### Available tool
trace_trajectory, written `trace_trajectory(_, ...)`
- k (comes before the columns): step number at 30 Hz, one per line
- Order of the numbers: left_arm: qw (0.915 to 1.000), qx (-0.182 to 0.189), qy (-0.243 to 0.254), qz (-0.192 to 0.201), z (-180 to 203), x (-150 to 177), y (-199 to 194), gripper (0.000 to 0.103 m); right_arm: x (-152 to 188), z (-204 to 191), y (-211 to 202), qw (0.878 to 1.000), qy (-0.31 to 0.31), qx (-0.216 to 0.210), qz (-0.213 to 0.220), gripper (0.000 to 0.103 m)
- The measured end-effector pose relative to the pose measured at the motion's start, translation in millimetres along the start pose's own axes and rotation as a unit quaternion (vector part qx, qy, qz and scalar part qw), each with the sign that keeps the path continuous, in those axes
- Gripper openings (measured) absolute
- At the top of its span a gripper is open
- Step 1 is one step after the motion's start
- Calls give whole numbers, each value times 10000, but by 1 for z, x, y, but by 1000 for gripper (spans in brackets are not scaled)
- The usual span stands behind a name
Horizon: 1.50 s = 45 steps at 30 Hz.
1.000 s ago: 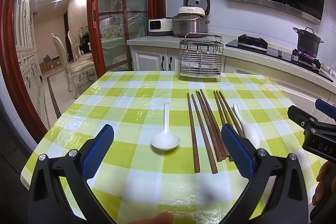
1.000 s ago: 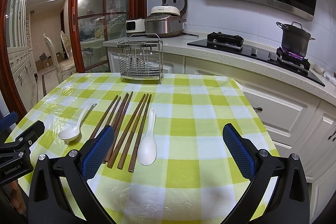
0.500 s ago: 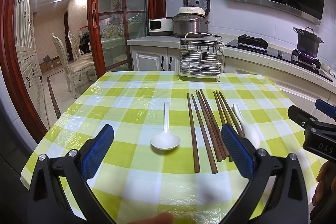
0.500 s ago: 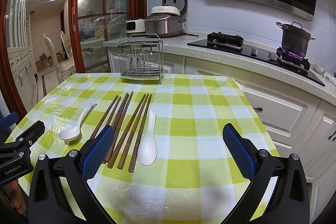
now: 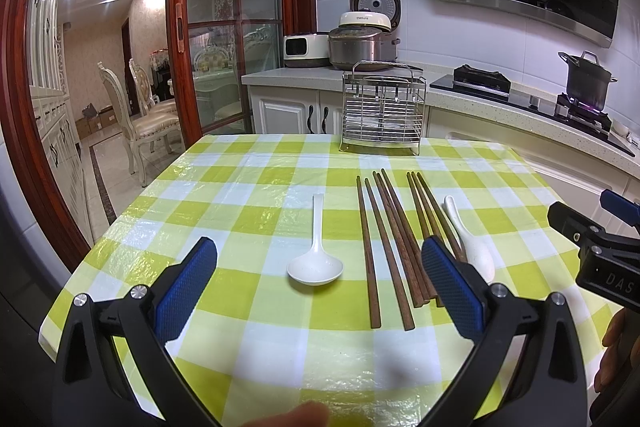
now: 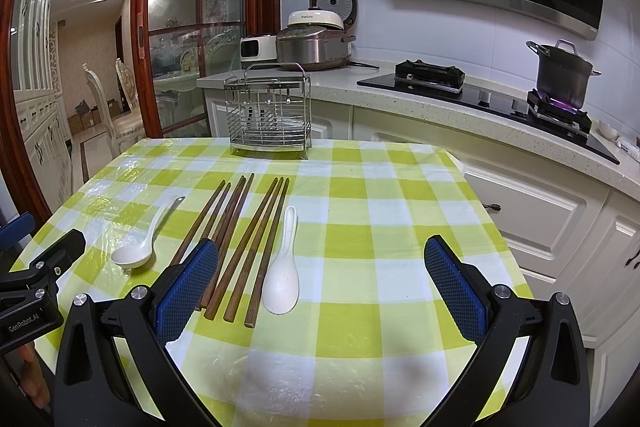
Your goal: Organize utensils
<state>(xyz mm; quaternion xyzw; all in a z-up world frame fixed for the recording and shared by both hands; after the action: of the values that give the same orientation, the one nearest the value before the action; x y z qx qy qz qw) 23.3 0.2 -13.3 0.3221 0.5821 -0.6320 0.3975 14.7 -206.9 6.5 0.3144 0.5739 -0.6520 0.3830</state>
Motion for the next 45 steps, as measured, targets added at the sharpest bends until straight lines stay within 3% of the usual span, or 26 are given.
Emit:
trace_trajectory(34, 10000, 10, -16, -71, 0, 0, 5, 99, -2, -1, 1, 10000, 0, -31, -42, 97)
trace_trajectory(39, 9994, 16, -156, -314, -12, -8, 20, 99, -3, 2, 17, 9990, 65, -235, -384, 97)
trace_trajectory(42, 9982, 157, -193, -550, -20, -10, 37, 99, 1, 3, 43, 9947, 124, -534, -870, 97)
trace_trajectory(45, 9976, 38, -53, -687, -26, -9, 55, 99, 9, 0, 71, 9870, 178, -840, -1359, 97)
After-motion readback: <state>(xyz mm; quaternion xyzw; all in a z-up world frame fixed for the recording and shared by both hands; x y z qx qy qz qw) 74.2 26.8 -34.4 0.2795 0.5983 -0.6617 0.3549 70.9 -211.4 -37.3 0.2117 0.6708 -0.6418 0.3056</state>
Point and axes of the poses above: each gripper's, at about its wrist camera, not at the fingertips, and y roughly the way its jaws point, z to its right, x to its underside, the point moved 3 cm from there along y, roughly the way its jaws point, and after that the axes turned 10 degrees about -y, right-handed, at the moved point
